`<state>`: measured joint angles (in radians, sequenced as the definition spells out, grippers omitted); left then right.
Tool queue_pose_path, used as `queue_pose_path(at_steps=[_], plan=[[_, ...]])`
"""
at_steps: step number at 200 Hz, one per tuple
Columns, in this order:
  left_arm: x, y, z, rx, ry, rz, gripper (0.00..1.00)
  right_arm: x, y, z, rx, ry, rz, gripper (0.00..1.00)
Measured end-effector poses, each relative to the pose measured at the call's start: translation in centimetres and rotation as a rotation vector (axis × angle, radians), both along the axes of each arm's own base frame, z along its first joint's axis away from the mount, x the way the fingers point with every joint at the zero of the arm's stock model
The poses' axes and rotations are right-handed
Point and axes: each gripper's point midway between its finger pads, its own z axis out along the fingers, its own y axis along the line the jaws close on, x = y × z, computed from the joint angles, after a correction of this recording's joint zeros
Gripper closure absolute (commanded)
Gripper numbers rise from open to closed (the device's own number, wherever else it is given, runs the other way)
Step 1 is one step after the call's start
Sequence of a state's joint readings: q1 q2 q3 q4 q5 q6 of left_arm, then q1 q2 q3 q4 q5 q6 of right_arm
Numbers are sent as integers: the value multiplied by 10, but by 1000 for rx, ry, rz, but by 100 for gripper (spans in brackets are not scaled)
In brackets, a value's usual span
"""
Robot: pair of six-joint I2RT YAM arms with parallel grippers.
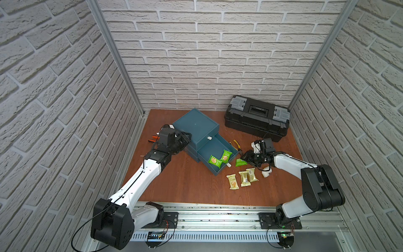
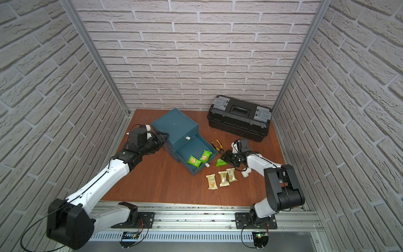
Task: Take the cookies out of the drawer
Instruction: Place the cookie at the center of the board, then pick up the cookie from the drawer.
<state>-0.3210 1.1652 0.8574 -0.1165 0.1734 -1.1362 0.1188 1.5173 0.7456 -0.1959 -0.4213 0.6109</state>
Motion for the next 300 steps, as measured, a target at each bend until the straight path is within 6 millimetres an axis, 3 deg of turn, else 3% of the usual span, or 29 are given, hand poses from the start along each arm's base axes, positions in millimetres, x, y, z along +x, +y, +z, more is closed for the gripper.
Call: queue_pose_path(at_steps=[51, 92, 110, 129, 158, 178, 214, 300], plan=[[0, 0, 0, 0, 0, 1, 49, -9, -22, 12, -140, 6, -1, 41], [0, 0, 0, 0, -1, 1, 48, -3, -36, 71, -284, -110, 33, 41], [-1, 0, 0, 0, -2, 1, 48, 2, -20, 106, -344, -205, 133, 41], [-1, 0, 0, 0, -1, 0, 48, 0, 16, 141, -392, -318, 315, 40], [-1, 0, 0, -1, -4, 0, 49, -20, 76, 167, -444, -440, 634, 38], [-1, 0, 0, -1, -6, 0, 49, -37, 110, 161, -483, -472, 850, 34], [-1, 0, 0, -2, -7, 0, 50, -59, 148, 125, -565, -445, 1156, 29], [-1, 0, 1, -3, -8, 0, 51, -33, 174, 93, -674, -395, 1261, 29]])
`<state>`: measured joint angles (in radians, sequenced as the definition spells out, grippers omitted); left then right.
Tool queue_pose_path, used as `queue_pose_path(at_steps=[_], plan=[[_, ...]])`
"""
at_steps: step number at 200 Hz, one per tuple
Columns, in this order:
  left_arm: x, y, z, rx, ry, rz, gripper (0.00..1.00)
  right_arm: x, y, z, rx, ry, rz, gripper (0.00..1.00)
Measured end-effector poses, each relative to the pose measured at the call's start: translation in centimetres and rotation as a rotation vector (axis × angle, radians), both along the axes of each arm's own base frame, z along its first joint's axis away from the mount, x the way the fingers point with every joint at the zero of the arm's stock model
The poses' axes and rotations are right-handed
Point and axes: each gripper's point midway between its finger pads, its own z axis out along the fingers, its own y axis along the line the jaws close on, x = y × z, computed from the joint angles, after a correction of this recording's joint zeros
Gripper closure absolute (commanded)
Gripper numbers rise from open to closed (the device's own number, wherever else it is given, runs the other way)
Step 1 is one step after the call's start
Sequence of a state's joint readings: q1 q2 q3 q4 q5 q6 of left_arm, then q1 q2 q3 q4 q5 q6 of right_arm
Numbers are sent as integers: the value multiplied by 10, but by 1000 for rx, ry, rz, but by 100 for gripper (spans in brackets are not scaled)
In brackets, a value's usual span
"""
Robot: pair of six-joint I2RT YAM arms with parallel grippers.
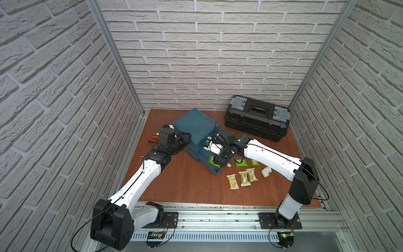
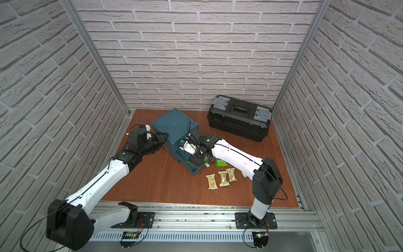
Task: Take the cookies out of the drawer
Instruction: Pick up the cookie from the drawer.
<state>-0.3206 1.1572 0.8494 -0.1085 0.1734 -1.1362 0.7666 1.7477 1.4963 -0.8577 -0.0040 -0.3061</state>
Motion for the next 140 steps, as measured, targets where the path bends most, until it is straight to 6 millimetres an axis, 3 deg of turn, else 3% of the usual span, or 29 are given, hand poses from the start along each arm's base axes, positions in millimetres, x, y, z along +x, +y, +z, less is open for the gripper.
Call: queue_pose_path(at_steps=[45, 140], plan=[[0, 0, 0, 0, 0, 0, 51, 2, 1, -26, -53, 37, 1, 28], [0, 1, 0, -4, 2, -1, 51, 14, 5, -42, -72, 12, -14, 30]])
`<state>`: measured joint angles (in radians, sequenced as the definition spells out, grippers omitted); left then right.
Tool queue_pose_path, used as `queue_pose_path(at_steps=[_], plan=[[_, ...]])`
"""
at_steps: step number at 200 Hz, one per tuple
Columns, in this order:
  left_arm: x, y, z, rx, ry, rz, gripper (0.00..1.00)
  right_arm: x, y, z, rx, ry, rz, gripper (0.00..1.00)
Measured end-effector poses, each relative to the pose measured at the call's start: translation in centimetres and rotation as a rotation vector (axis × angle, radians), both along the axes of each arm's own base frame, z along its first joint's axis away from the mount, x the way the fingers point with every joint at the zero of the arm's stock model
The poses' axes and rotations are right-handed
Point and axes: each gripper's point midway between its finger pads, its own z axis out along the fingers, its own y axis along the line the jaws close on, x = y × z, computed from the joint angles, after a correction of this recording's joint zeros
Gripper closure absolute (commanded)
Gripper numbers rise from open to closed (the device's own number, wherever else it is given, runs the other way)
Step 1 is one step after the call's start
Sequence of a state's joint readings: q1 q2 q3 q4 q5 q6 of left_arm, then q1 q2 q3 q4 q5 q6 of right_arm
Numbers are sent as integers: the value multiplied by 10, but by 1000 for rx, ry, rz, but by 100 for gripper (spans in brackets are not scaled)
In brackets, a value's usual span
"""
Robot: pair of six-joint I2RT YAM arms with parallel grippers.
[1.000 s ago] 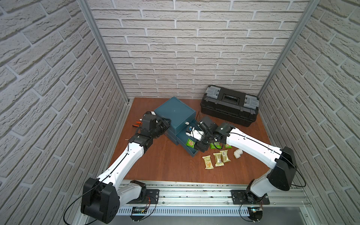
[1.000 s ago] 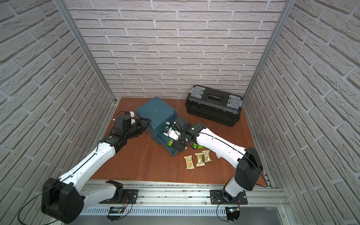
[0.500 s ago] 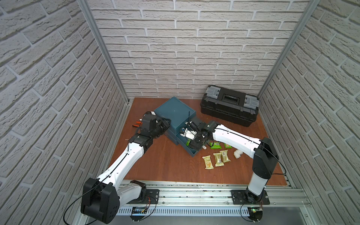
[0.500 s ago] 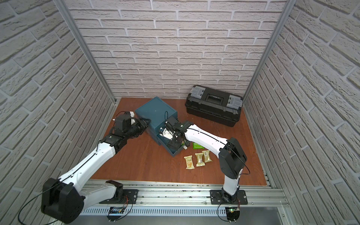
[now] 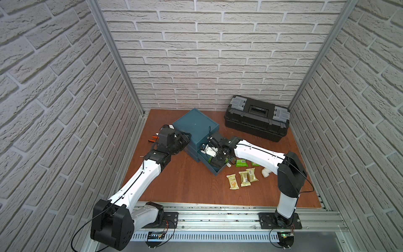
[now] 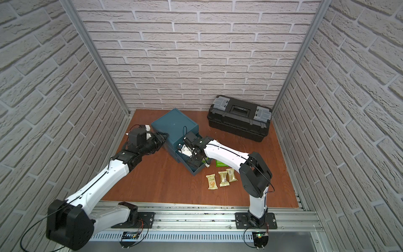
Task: Take the cookies out of the drawer
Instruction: Pick up the cookie from the drawer.
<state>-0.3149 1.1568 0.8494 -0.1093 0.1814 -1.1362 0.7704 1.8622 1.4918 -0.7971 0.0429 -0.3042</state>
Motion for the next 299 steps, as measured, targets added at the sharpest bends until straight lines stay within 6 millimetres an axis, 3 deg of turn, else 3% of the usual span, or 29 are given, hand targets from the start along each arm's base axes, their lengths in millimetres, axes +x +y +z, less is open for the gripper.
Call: queue_pose_path(at_steps=[70, 157, 264, 299], plan=[[0, 0, 0, 0, 0, 0, 51, 18, -16, 0, -61, -76, -85, 32], [-2, 2, 0, -3, -3, 2, 51, 8, -21, -3, -28, -18, -305, 29], [-2, 2, 0, -4, -3, 1, 52, 8, -15, -8, 7, 0, -363, 44], [-2, 2, 0, -4, -2, 0, 52, 8, -13, -13, 11, 13, -359, 45]])
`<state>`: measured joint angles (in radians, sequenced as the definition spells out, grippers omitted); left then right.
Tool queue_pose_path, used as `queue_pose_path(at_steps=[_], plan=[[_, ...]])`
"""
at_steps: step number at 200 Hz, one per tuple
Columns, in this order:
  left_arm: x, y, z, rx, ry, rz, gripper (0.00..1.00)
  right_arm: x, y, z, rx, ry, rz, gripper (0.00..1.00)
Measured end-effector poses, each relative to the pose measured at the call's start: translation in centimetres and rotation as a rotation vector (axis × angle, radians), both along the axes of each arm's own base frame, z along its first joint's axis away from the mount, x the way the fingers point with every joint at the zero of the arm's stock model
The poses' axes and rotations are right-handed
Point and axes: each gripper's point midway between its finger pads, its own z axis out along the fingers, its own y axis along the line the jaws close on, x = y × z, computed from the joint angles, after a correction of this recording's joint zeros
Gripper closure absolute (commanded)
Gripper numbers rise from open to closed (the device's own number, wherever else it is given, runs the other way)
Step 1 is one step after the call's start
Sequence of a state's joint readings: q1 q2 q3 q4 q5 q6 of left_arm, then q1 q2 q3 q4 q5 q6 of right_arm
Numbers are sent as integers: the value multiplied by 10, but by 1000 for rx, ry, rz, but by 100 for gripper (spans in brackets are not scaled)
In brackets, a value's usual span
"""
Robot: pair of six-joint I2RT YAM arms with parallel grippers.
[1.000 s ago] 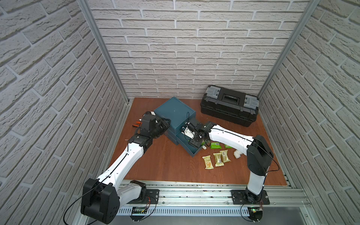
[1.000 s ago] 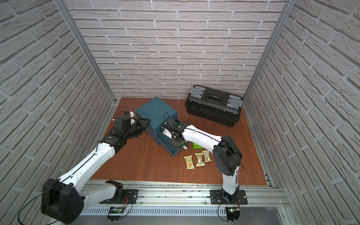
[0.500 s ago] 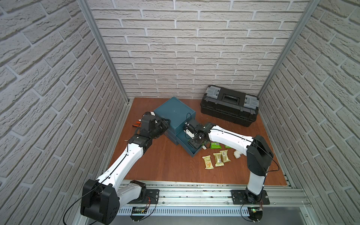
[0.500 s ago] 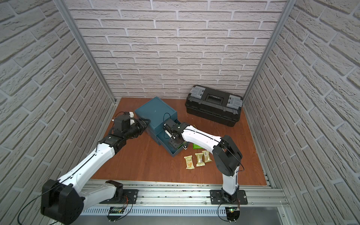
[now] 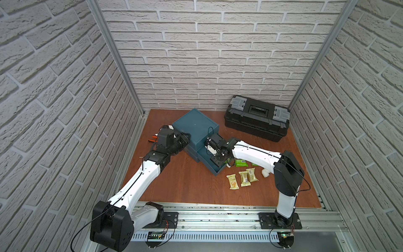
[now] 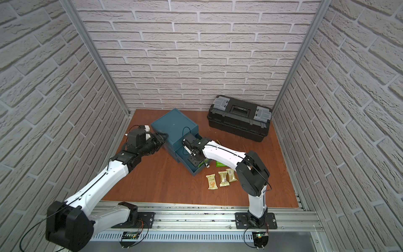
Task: Take the cookies out of the drawer
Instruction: Pick up the cookie from the drawer.
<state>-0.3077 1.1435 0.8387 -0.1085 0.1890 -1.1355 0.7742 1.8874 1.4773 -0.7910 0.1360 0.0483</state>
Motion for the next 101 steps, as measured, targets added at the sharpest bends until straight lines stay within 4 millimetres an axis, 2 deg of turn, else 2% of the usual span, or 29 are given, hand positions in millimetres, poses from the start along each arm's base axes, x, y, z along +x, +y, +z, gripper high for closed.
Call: queue_pose_path(at_steps=[62, 101], plan=[[0, 0, 0, 0, 0, -1, 51, -2, 3, -1, 10, 10, 12, 61], [0, 0, 0, 0, 0, -1, 52, -2, 3, 2, 17, 8, 13, 63]])
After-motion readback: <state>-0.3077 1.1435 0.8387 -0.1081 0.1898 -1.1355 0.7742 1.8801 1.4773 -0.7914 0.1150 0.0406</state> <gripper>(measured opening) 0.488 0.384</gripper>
